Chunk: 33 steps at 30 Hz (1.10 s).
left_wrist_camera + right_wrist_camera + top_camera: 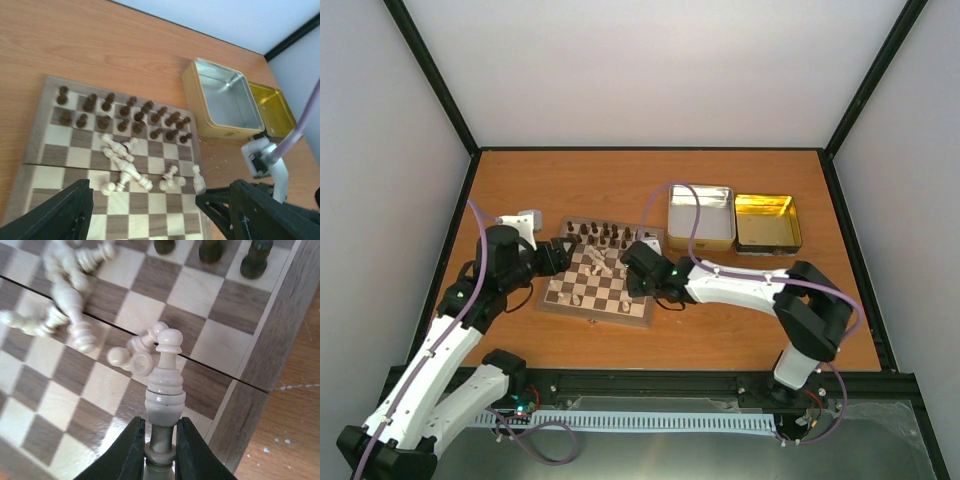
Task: Set up the chess pieces on the board
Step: Pick up the chess piece from the chessboard.
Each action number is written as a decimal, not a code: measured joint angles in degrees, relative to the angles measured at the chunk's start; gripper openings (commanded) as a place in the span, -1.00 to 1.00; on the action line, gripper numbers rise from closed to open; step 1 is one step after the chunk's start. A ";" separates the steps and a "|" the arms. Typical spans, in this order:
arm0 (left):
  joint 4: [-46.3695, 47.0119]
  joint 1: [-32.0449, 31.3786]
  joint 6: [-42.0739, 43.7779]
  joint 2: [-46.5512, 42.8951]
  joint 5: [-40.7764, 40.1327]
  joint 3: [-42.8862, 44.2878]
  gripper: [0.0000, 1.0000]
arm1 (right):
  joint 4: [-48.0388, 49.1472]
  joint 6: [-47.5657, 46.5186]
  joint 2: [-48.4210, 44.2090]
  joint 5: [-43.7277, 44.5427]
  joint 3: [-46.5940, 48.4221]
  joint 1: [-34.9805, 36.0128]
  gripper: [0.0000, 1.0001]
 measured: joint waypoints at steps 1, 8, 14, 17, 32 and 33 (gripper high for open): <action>0.92 0.00 -0.52 0.00 1.46 -0.90 0.51 | 1.22 0.35 -1.70 -0.07 -1.16 -0.04 -0.69; 6.03 0.00 -5.25 0.00 11.19 -7.37 0.51 | 11.17 1.01 -10.43 -2.99 -6.14 -0.17 -0.70; 9.66 0.00 -9.84 0.44 19.30 -7.65 0.54 | 21.99 -8.92 -13.64 -12.57 -9.11 -0.20 -0.68; 10.51 0.00 -11.93 1.53 22.91 -7.26 0.54 | 27.08 -15.37 -16.26 -17.35 -12.74 -0.22 -0.69; 12.61 0.00 -15.39 6.16 30.56 -4.81 -0.29 | 31.91 -34.16 -18.47 -26.40 -12.15 -0.26 -0.70; 12.59 0.00 -15.28 6.16 30.47 -4.74 -0.32 | 31.76 -34.34 -18.47 -26.38 -12.15 -0.26 -0.70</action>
